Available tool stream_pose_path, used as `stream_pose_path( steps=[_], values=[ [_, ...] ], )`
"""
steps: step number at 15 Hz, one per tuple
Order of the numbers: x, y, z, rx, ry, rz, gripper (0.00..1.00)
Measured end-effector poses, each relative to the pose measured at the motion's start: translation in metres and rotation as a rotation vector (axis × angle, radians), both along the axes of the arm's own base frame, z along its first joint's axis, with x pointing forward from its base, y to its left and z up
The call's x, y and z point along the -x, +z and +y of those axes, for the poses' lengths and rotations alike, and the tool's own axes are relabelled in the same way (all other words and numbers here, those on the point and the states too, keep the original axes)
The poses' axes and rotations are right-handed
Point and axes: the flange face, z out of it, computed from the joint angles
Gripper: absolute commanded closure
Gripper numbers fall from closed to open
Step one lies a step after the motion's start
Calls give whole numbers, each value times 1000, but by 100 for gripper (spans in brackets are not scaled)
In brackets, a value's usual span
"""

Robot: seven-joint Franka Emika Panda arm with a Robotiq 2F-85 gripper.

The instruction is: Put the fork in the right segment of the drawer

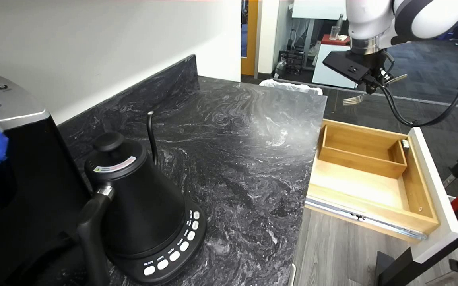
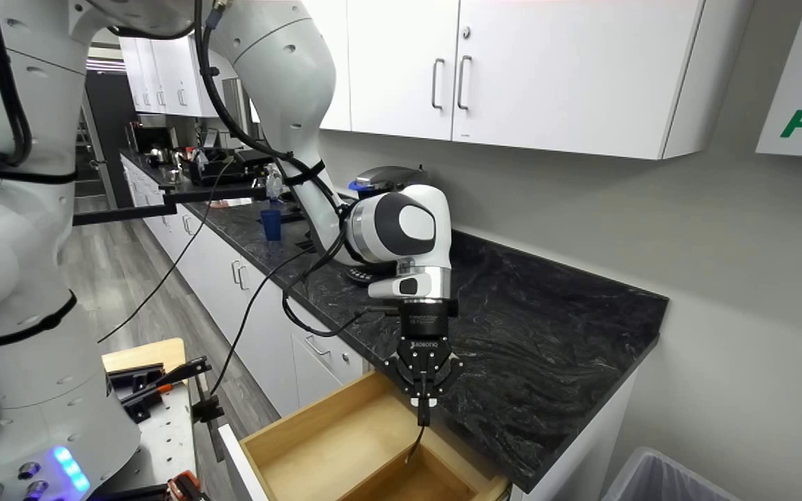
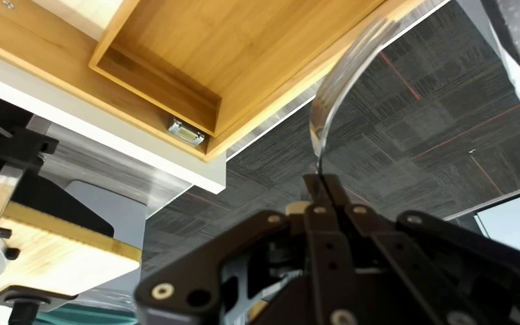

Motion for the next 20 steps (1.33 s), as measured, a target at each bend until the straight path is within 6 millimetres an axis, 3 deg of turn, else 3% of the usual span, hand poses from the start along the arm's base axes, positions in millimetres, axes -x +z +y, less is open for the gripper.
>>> stream_pose_path(
  steps=[4, 13, 20],
  values=[
    [9, -7, -7, -29, -35, -49, 98],
    [4, -10, -14, -51, -95, -216, 98],
    [10, 2, -48, -21, -208, -322, 98]
  ],
)
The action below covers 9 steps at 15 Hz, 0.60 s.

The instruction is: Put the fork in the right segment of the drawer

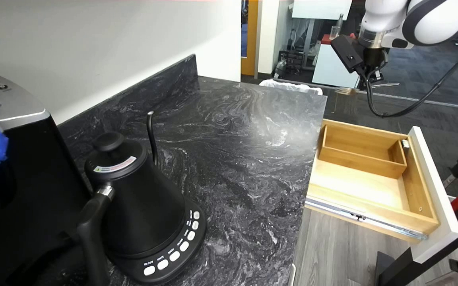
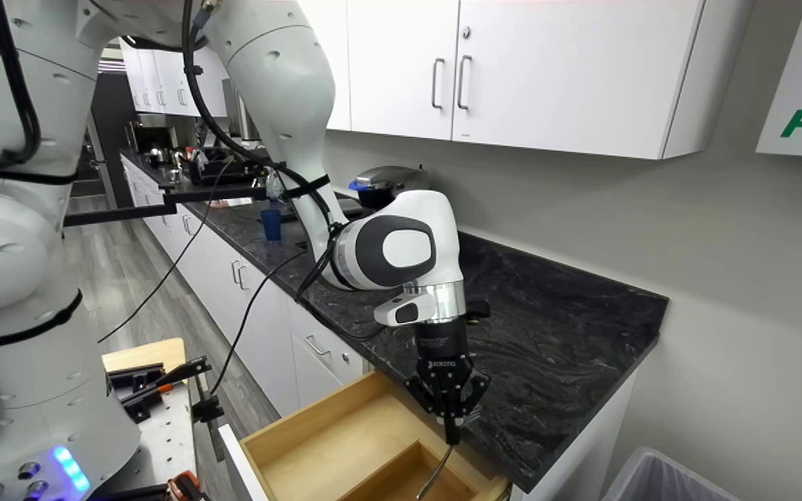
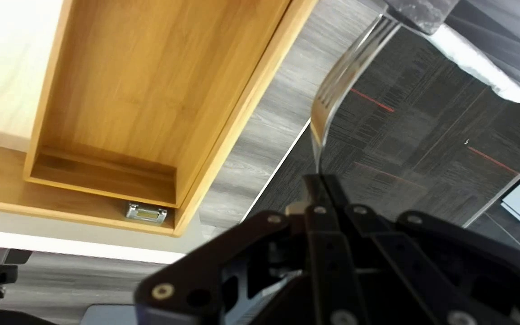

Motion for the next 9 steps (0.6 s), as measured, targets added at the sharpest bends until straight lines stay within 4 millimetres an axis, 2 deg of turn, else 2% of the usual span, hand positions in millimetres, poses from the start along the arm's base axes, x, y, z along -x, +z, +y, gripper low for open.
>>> stream_pose_path(
  steps=[3, 9],
  values=[
    [5, -7, -1, 5, -31, -20, 98],
    [9, -25, 22, -10, -31, -3, 98]
  ],
)
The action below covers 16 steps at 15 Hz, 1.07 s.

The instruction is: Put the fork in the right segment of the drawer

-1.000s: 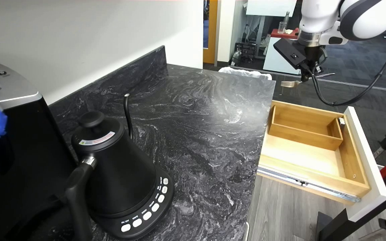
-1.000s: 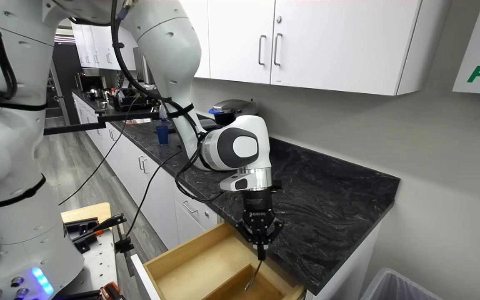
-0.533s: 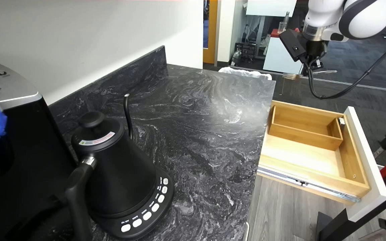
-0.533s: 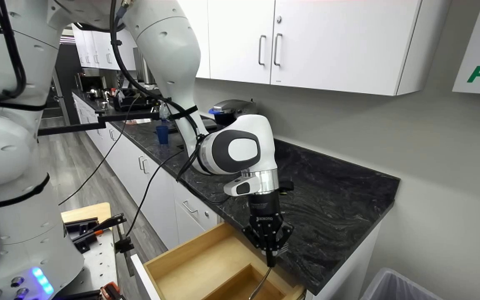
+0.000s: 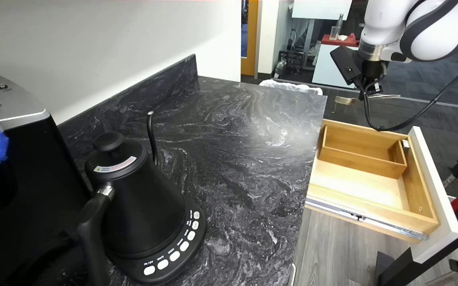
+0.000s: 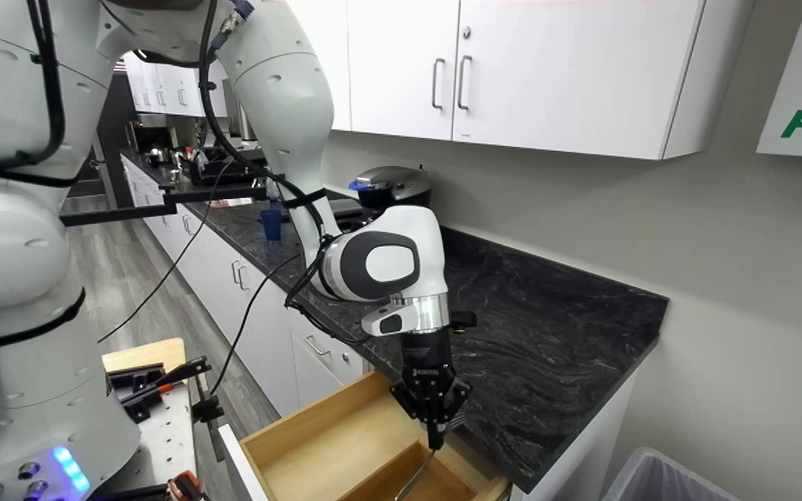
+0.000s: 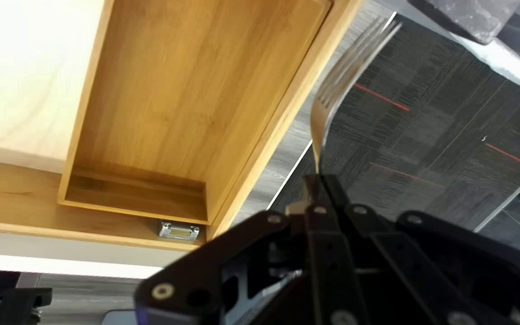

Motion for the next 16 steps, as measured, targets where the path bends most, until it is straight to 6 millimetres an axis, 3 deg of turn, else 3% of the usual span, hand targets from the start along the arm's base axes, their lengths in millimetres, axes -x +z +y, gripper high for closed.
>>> stream_pose_path(
  steps=[13, 14, 16],
  values=[
    [-2, -5, 16, -1, 17, 10, 96],
    [-1, -5, 16, 0, 16, 11, 71],
    [0, -6, 16, -1, 12, 12, 68]
  ],
)
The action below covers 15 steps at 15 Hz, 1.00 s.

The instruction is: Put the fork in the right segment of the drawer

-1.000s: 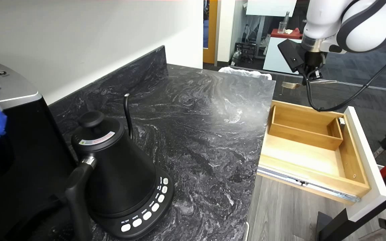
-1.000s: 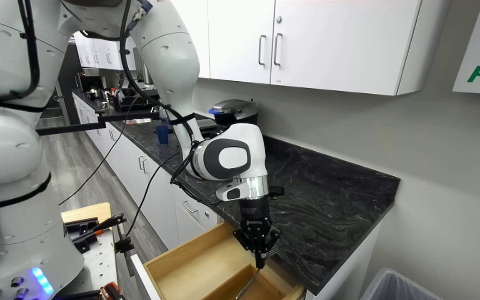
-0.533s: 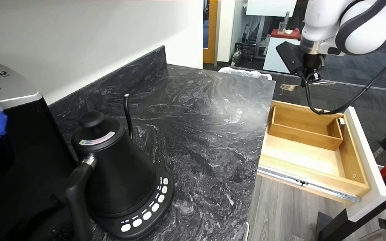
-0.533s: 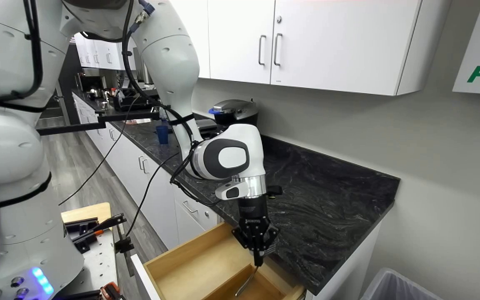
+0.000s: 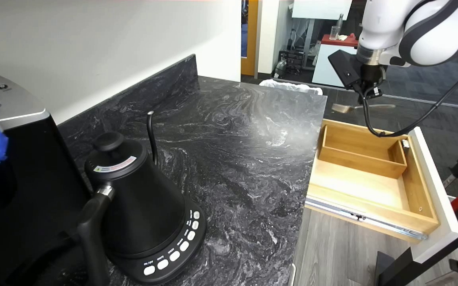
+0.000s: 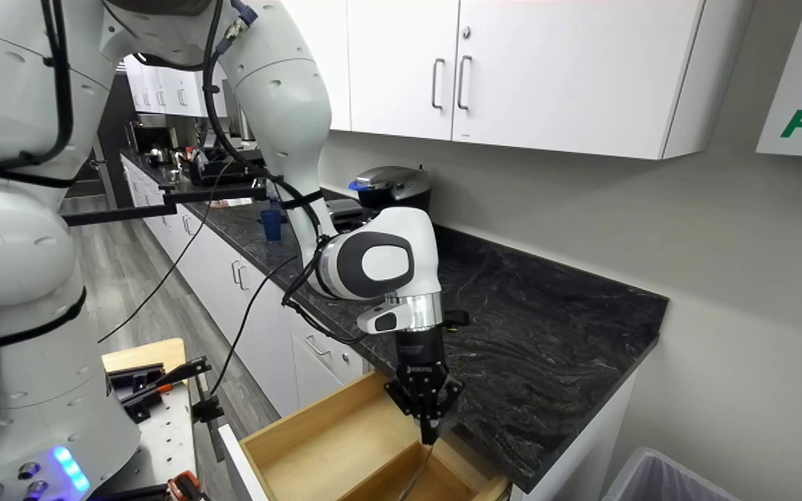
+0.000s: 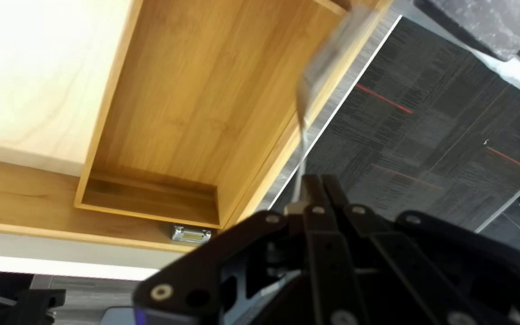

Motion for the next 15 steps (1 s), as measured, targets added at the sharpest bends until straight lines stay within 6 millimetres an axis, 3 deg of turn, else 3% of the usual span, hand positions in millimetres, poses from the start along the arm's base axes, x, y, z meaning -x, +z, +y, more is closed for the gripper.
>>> stream_pose_path(
  steps=[10, 11, 12, 15],
  values=[
    [0, -1, 2, -4, -10, -2, 3],
    [0, -1, 2, -4, -10, -1, 1],
    [0, -1, 2, -4, -10, 0, 15],
    [1, -2, 4, -6, -10, 6, 1]
  ],
)
